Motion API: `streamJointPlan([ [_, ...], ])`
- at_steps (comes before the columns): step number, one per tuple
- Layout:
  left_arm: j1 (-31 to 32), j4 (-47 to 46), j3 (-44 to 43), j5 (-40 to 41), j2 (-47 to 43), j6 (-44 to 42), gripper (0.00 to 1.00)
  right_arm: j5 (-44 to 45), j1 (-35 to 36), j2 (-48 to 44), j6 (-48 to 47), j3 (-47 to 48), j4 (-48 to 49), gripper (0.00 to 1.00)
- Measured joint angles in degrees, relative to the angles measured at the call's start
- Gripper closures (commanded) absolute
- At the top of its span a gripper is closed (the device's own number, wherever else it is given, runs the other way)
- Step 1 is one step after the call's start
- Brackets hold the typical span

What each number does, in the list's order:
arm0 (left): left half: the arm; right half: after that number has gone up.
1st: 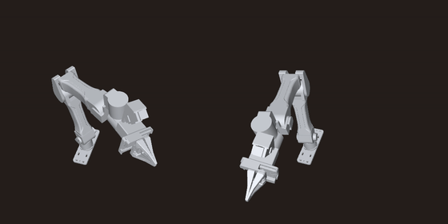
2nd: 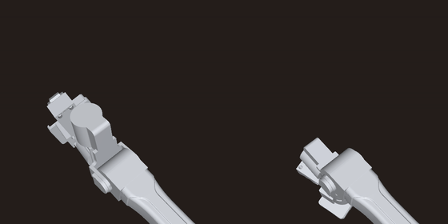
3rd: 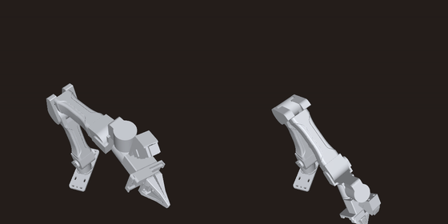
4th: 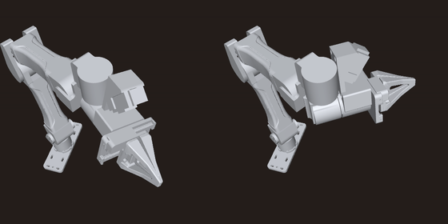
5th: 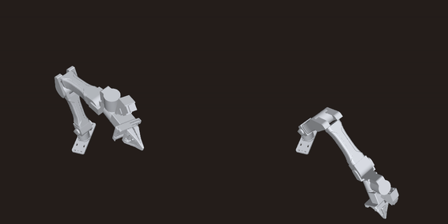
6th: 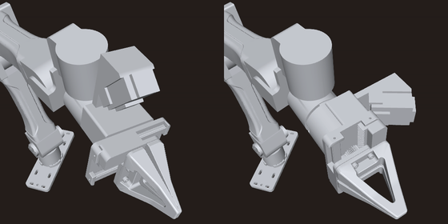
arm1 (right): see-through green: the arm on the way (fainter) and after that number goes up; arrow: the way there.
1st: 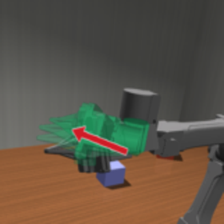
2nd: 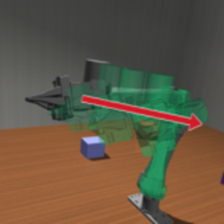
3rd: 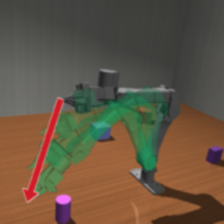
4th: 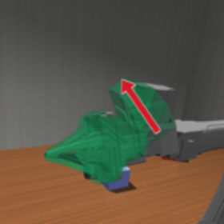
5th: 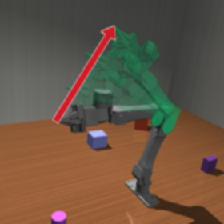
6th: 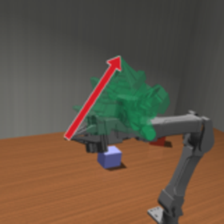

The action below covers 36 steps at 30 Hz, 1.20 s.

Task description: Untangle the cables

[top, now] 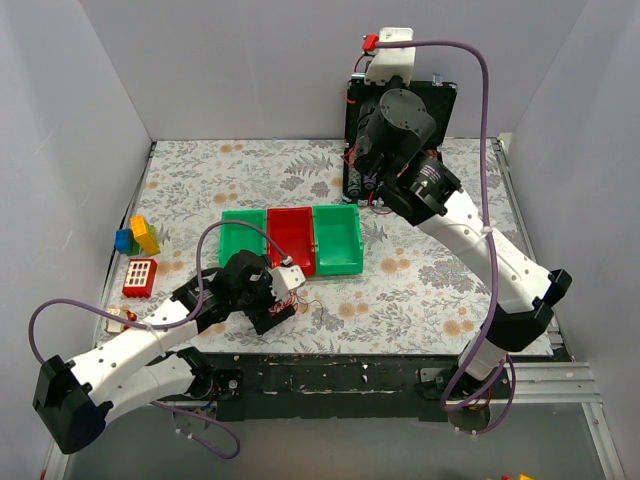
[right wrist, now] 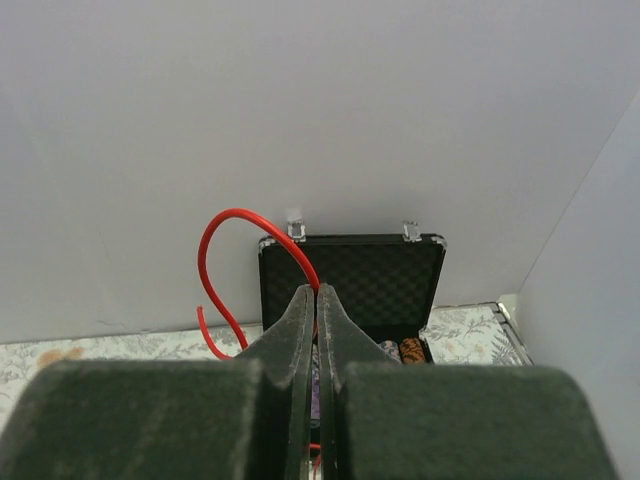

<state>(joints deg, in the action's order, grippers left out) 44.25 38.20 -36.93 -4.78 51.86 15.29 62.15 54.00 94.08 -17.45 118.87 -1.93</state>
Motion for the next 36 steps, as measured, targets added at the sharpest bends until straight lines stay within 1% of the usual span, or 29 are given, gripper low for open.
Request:
streamJointPlan([
  [6,-0.52,-1.51,-0.63,2.82,0.02,0.63,0.02,-0.87,-0.59,-0.11,2.64,-2.86,-2.25,0.99],
  [10,-1.95,-2.73,-0.90,4.66,0.02,1.53,0.02,-0.94,-1.11,-0.13,3.80,-3.50,-3.43,0.99],
  [15,-3.76,-3.69,-1.92,5.09,0.04,2.10,0.02,-0.83,-1.44,-0.42,3.50,-3.32,-3.54,0.99],
  [18,-4.59,-3.98,-2.05,5.18,0.07,2.14,0.02,-0.76,-1.49,-0.24,1.51,-1.68,-3.48,0.99],
  [24,-5.68,-4.04,-2.19,5.16,0.07,2.64,0.02,-0.83,-1.46,-0.04,-2.21,4.63,0.87,0.99],
  [28,-6.21,-4.42,-2.19,5.16,0.07,2.97,0.02,-0.85,-1.25,-1.88,-3.08,4.22,3.67,0.99],
  [36,-6.45,-5.68,-2.16,5.16,0.39,3.15,0.02,-0.85,0.09,-3.39,-3.48,1.46,5.18,0.99],
])
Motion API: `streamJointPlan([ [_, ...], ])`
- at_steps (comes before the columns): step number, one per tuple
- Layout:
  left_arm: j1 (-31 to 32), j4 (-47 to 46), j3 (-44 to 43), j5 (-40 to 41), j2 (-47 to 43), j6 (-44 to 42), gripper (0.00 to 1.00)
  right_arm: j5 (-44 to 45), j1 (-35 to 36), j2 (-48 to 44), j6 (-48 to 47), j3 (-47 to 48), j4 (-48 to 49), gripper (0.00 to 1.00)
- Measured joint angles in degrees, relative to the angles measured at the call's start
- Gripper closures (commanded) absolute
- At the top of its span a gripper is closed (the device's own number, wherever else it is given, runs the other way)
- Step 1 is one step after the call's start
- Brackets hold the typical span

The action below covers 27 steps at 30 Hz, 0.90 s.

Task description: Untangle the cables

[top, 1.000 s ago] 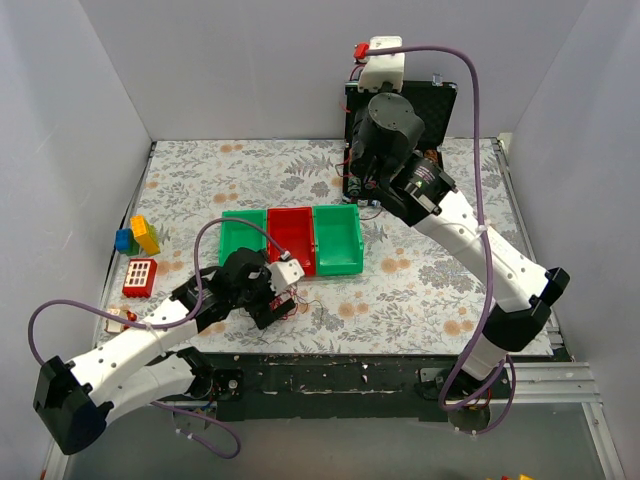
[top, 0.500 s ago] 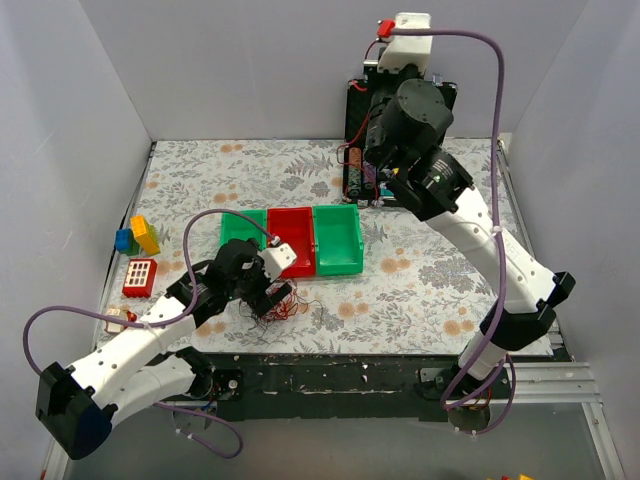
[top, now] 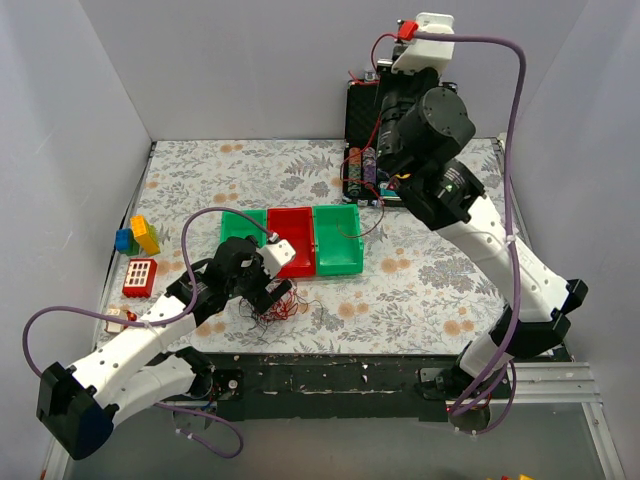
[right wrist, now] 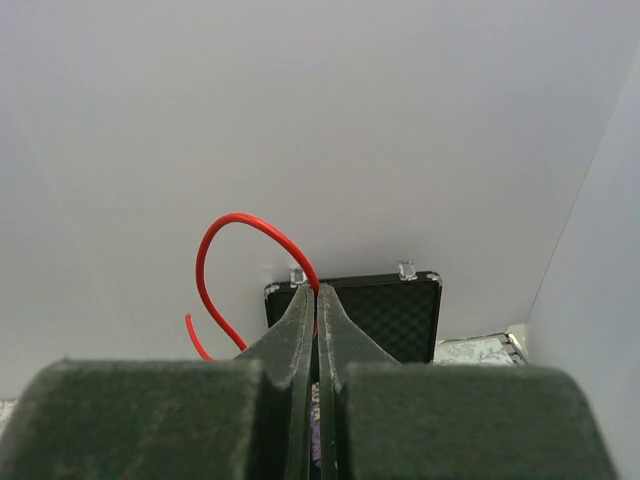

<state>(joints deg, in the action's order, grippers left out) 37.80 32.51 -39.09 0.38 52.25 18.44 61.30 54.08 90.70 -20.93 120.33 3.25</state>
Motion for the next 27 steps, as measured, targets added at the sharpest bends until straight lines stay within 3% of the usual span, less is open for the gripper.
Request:
streamJointPlan([
  [27,-0.24,-1.42,1.16,-1.38,0.15,0.90,0.02,-0.20,-0.13,-0.39,12.61,-24.55,-4.07,0.99],
])
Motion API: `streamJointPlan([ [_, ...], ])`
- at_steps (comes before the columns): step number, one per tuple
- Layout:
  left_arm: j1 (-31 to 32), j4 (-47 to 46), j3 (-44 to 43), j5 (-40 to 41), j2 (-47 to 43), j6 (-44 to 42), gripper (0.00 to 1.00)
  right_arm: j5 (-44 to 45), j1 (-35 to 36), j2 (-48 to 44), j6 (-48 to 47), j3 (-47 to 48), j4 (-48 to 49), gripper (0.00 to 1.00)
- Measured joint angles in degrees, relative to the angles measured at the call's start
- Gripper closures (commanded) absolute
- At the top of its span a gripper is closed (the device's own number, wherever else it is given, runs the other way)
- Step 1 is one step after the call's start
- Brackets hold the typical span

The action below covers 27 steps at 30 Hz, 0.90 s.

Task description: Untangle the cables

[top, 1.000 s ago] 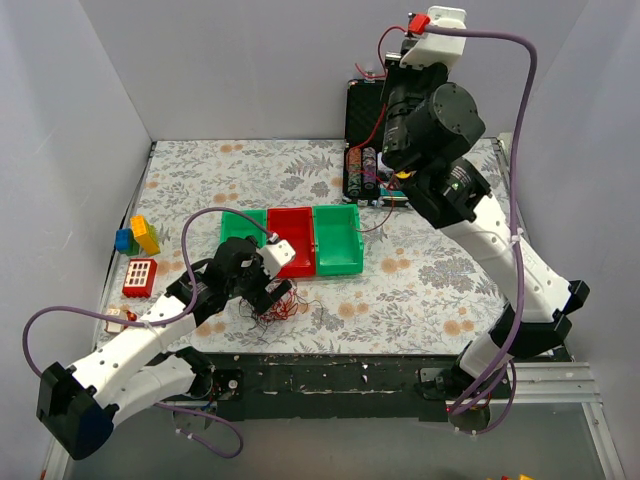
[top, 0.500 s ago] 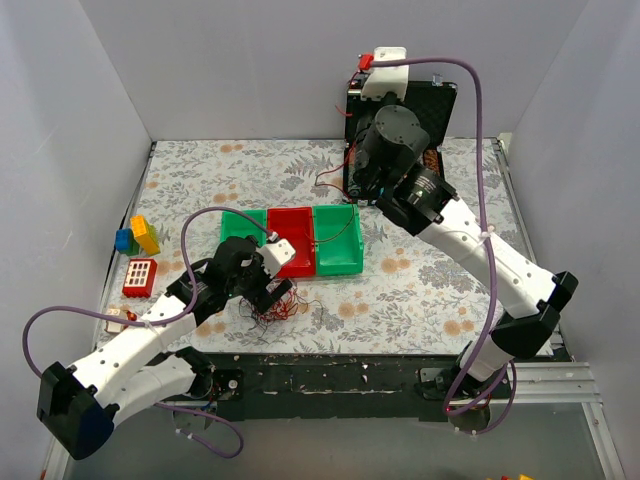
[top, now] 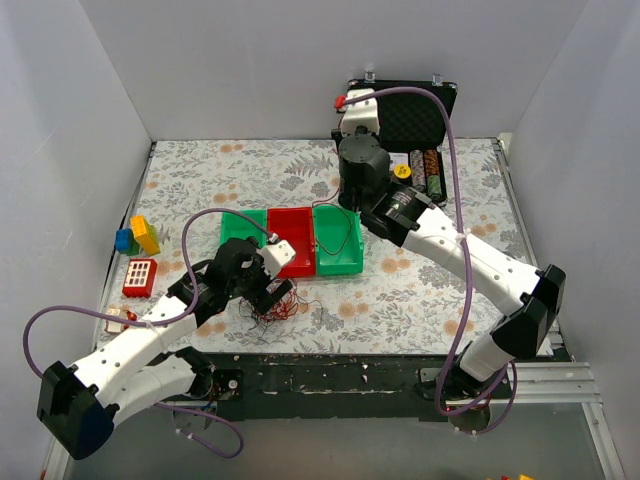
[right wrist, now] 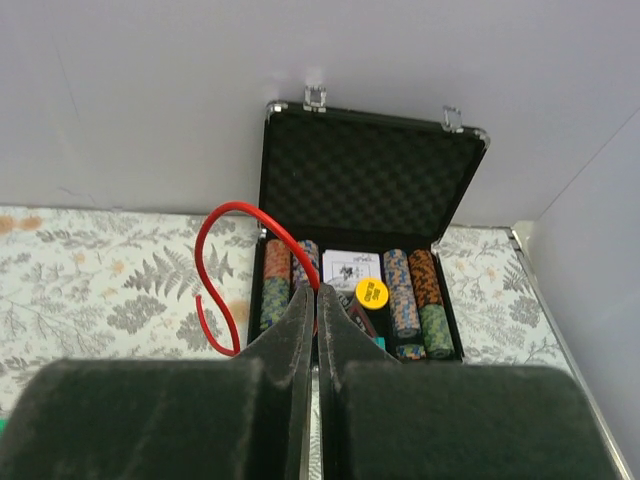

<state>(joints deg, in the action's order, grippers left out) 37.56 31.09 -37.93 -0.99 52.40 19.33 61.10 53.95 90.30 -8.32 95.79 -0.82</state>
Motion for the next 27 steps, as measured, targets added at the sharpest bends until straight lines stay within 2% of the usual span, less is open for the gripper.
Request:
streamJointPlan([
  [14,-0.02,-0.28,0.00,0.04,0.00,-0.02,0.02,-1.33,-1.16,-1.97,18.45,-18.12,-13.75,0.99],
  [21,-0.02,-0.26,0.00,0.04,0.00,-0.07,0.02,-4.15,-4.15,-0.85,22.62,-21.64,-16.35,0.99],
  [27,-0.04,-0.26,-0.02,0.04,0.00,-0.09,0.02,-8.61,-4.72,5.31,23.08,-20.48,-15.76,0.99],
])
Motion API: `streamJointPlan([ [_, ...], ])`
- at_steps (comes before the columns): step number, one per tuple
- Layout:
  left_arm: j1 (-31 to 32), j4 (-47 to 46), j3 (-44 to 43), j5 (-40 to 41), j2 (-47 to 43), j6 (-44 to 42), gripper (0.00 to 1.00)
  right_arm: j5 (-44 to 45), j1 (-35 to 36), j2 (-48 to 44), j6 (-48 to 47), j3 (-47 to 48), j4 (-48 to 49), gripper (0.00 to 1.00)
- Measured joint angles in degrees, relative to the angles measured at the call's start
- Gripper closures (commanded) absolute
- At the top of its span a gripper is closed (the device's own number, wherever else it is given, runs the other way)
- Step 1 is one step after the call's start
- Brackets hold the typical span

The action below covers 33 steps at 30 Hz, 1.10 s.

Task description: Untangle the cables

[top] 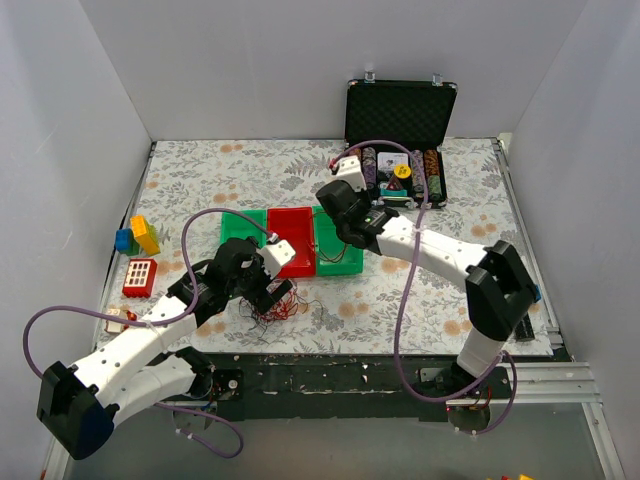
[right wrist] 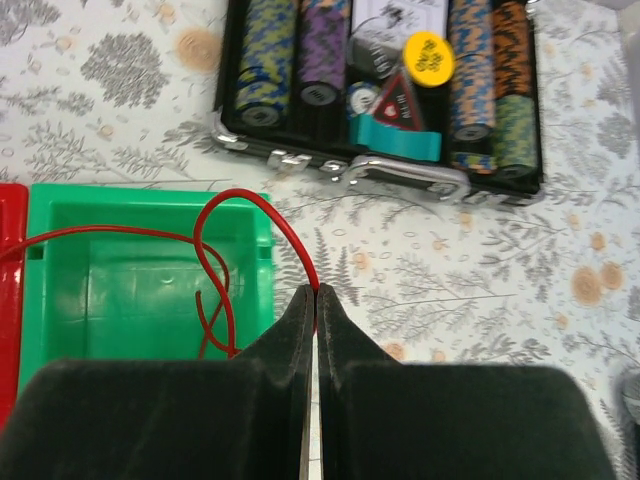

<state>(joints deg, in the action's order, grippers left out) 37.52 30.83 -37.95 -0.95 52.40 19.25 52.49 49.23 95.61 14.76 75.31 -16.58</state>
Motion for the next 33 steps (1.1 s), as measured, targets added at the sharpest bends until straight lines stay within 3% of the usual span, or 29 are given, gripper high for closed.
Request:
streamJointPlan([
  [10,-1.07,0.15,-0.02,-0.07,0.72,0.22,0.02,-8.96,-1.40,12.83,4.20,5.20,-2.08,0.99],
  [15,-3.48,0.42,-0.02,-0.85,2.43,0.07,0.02,-12.55,-2.62,14.80,6.34,6.03,-4.76,0.63],
  [20,-4.94,0.35,0.13,-1.55,2.73,-0.72,0.02,-15.56,-3.15,14.58,6.03,8.41,-5.68,0.41],
  [33,-5.05,0.46,1.73,-4.68,2.49,-2.10,0.04,-22.05,-2.91,2.38,5.77,8.37,-5.01,0.36],
])
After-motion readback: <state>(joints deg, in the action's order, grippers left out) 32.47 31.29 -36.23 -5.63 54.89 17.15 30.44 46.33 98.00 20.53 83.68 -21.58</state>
